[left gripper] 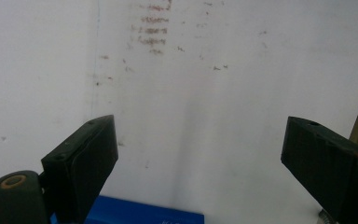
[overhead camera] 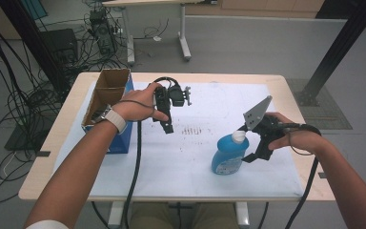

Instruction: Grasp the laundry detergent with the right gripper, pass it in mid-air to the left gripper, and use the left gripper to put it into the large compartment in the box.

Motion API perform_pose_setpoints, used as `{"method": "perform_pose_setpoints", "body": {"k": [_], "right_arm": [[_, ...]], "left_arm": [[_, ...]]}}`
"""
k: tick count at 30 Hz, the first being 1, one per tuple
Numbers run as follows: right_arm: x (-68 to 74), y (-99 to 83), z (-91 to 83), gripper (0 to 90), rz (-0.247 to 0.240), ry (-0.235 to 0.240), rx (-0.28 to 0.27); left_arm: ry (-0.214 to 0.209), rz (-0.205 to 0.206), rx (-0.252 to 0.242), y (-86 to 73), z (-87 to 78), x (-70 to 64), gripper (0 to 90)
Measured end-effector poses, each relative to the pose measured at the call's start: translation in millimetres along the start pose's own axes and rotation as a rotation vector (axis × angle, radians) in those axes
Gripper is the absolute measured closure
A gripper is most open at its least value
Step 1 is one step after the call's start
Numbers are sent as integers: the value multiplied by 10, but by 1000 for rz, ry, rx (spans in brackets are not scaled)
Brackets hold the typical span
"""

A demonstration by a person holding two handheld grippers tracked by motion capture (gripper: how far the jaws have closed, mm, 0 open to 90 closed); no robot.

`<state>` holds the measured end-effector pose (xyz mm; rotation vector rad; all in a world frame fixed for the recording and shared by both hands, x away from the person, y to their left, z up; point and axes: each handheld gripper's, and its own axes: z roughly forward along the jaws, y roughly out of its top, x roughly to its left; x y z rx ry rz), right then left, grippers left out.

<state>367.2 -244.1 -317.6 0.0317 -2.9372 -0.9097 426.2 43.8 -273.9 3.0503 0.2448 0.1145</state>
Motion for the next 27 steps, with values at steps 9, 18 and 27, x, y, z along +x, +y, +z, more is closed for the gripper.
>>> {"method": "perform_pose_setpoints", "body": {"k": [9, 18, 27], "right_arm": [[-4, 7, 17, 68, 0, 0, 2], [-1, 24, 32, 68, -8, -3, -3], [2, 8, 41, 68, -6, -4, -14]], "left_arm": [[-3, -5, -1, -12, -1, 4, 112], [-2, -4, -4, -20, -3, 6, 112], [-3, -7, -6, -27, -3, 5, 112]]}}
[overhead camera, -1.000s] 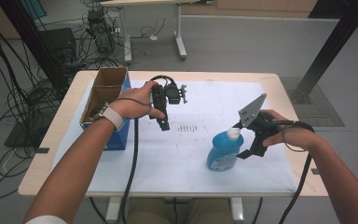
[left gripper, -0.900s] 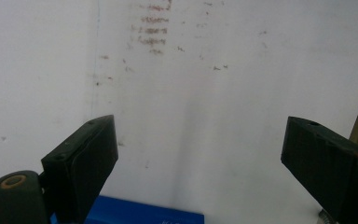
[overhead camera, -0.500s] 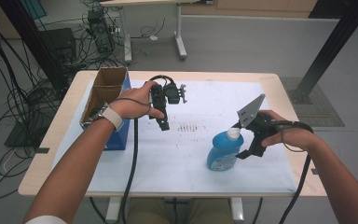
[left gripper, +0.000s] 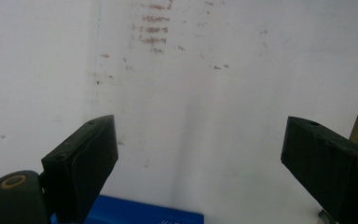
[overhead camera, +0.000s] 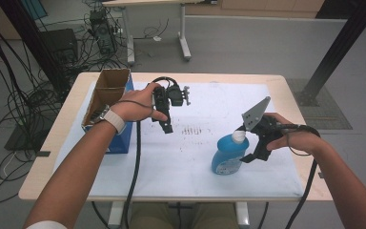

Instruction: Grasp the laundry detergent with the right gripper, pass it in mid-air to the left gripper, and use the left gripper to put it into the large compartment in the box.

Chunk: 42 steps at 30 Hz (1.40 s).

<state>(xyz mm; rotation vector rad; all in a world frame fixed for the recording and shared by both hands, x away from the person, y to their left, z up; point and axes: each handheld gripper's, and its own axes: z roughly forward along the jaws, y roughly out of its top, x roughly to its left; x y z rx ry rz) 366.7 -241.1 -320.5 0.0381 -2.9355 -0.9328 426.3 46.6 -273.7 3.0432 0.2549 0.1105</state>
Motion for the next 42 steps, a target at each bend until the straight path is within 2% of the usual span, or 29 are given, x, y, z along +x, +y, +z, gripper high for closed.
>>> {"method": "perform_pose_setpoints", "body": {"k": [8, 34, 42], "right_arm": [[12, -65, 58, 69, 11, 3, -7], [32, -227, 225, 76, 40, -1, -93], [27, -258, 263, 91, 34, -9, -127]], "left_arm": [[-4, 1, 1, 13, 12, 1, 112], [-13, -8, 1, -28, 65, 0, 112], [-12, -7, -1, -36, 64, 5, 112]]}}
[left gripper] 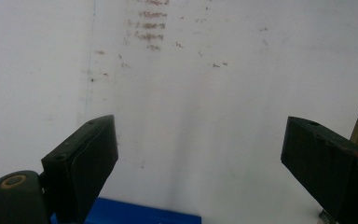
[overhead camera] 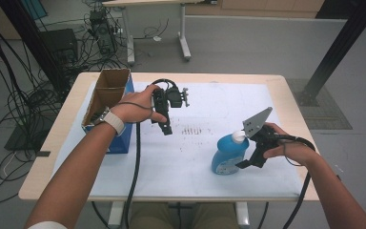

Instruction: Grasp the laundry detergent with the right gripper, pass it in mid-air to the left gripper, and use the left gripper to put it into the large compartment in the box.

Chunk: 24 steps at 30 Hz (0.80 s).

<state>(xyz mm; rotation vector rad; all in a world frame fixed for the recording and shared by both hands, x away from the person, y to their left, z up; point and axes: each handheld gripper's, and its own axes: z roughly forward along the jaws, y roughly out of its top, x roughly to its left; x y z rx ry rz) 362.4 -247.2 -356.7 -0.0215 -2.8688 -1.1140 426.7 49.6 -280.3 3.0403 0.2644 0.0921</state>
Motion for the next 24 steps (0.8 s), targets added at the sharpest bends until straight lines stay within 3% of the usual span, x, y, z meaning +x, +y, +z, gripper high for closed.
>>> {"method": "perform_pose_setpoints", "body": {"k": [24], "right_arm": [[-5, -103, 50, 140, 1, 5, -57]], "left_arm": [[2, -5, -6, -11, 3, 8, 112]]}}
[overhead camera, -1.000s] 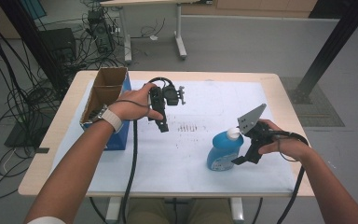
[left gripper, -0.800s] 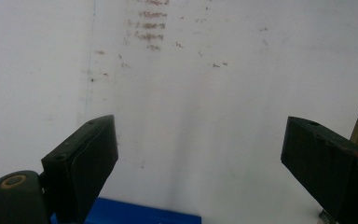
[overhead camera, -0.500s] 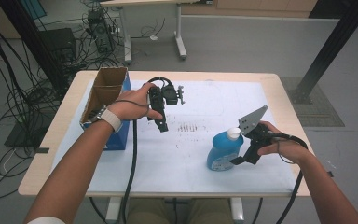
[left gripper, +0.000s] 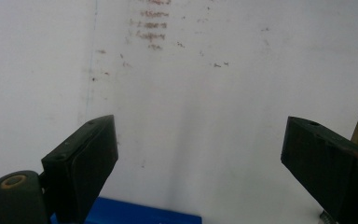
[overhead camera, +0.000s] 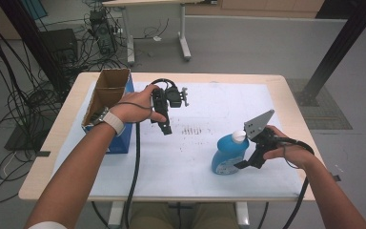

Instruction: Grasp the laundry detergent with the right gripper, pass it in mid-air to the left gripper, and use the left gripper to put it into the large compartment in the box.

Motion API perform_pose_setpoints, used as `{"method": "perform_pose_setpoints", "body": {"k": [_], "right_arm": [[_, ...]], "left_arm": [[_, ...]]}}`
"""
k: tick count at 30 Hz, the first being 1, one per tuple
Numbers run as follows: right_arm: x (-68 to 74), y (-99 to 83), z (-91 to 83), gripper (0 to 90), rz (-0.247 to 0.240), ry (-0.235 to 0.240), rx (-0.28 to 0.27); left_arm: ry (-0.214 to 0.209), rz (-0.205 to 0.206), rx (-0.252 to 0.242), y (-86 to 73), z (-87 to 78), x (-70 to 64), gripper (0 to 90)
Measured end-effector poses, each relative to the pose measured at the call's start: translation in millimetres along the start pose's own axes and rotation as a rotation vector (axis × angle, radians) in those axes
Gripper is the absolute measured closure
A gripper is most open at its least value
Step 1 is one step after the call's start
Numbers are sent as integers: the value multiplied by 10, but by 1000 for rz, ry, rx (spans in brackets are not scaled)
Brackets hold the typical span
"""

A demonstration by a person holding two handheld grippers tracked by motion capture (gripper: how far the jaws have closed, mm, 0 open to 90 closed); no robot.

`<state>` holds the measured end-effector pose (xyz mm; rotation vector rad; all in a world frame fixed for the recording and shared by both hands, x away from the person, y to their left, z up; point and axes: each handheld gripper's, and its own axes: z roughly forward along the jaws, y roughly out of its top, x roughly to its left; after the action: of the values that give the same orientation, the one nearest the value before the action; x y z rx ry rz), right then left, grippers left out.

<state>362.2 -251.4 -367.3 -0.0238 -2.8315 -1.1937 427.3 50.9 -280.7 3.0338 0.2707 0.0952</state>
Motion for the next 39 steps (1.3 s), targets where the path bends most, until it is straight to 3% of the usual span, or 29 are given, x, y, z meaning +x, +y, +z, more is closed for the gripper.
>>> {"method": "perform_pose_setpoints", "body": {"k": [39], "right_arm": [[-23, -97, 93, 193, 1, 22, -84]], "left_arm": [[0, -6, -7, -1, 4, 4, 113]]}}
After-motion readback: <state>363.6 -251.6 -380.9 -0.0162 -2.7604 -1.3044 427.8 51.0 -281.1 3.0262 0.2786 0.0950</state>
